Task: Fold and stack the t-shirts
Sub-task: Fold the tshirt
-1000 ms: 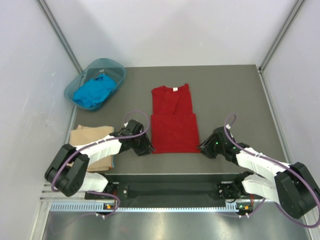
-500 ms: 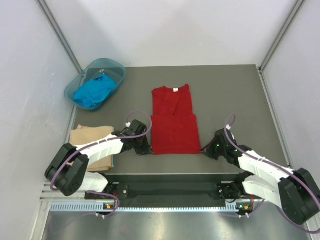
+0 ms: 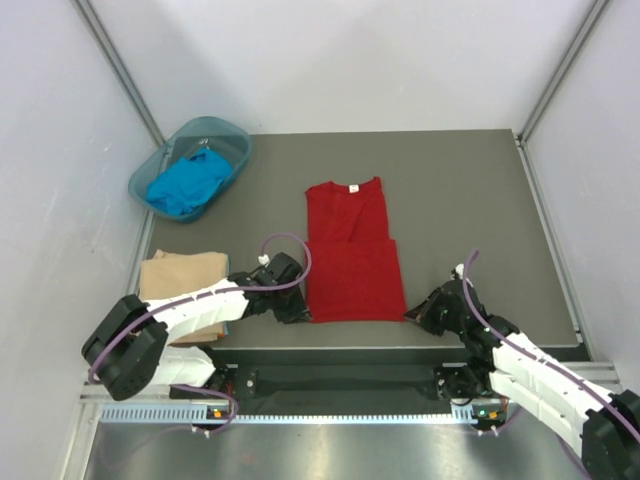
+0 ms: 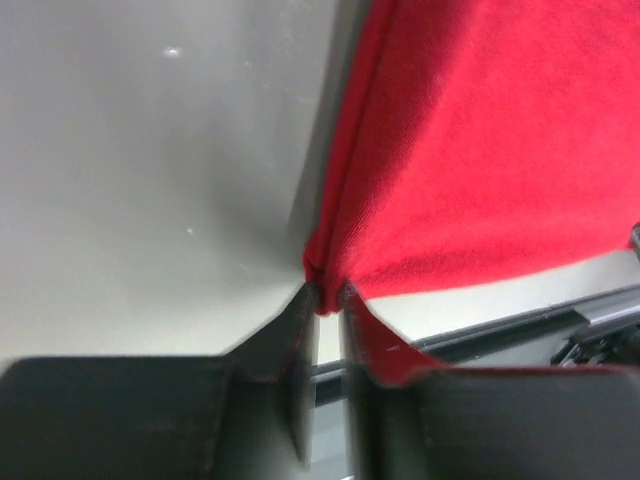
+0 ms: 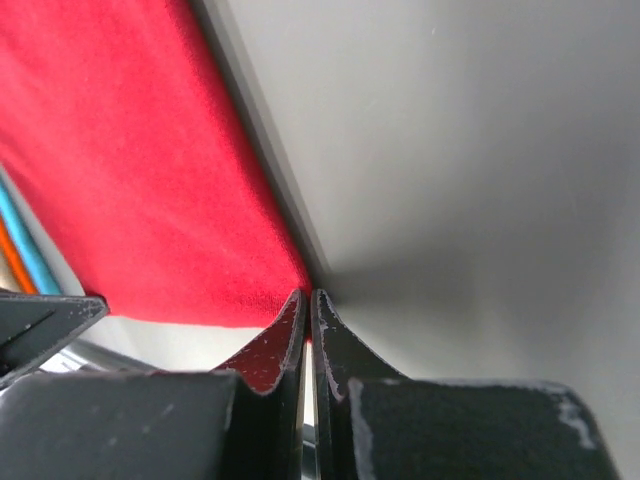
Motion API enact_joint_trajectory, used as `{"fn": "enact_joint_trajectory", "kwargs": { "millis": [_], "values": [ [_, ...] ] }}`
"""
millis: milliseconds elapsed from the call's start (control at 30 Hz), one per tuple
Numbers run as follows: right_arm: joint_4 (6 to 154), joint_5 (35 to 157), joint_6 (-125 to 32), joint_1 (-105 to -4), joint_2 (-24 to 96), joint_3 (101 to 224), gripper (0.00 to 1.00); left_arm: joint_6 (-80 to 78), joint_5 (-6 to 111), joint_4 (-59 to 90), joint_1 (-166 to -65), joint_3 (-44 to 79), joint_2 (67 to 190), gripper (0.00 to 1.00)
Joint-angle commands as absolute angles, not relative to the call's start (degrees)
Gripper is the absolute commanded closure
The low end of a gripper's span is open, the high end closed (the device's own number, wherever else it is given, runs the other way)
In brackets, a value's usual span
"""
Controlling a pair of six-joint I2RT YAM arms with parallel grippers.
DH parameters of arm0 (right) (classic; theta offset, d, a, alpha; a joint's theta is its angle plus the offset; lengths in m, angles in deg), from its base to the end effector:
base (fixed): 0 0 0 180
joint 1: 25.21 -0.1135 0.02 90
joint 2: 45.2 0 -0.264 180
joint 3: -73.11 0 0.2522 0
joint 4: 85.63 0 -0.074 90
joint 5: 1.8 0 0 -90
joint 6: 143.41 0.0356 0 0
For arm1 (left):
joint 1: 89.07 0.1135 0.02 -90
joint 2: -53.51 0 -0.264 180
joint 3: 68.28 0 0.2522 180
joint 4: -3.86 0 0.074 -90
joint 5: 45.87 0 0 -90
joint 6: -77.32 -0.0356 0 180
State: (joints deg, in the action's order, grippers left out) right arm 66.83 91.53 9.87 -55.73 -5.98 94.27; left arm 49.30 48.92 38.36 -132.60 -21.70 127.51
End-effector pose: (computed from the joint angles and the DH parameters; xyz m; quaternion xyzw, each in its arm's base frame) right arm 0.1126 0.0688 0.1240 0.2505 0.8910 0.2941 0.2384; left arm 0.1594 -0.1555 0.1545 -0.1454 0.9584 -0.2175 0.1144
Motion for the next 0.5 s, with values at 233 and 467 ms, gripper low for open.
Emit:
{"fn": "enact_joint_trajectory", "kwargs": {
  "millis": [233,467],
  "values": [
    [60.83,90.57,13.12,-57.81,-14.35,91.53,1.00,57.79,40.70,42.51,-137.76,-22.70,119.70,0.57],
    [61.10,91.45,13.21,-57.90,-14.53,90.91,1.00,65.01,40.17,34.77,-140.22,-27.01,121.18,0.54]
  ]
}}
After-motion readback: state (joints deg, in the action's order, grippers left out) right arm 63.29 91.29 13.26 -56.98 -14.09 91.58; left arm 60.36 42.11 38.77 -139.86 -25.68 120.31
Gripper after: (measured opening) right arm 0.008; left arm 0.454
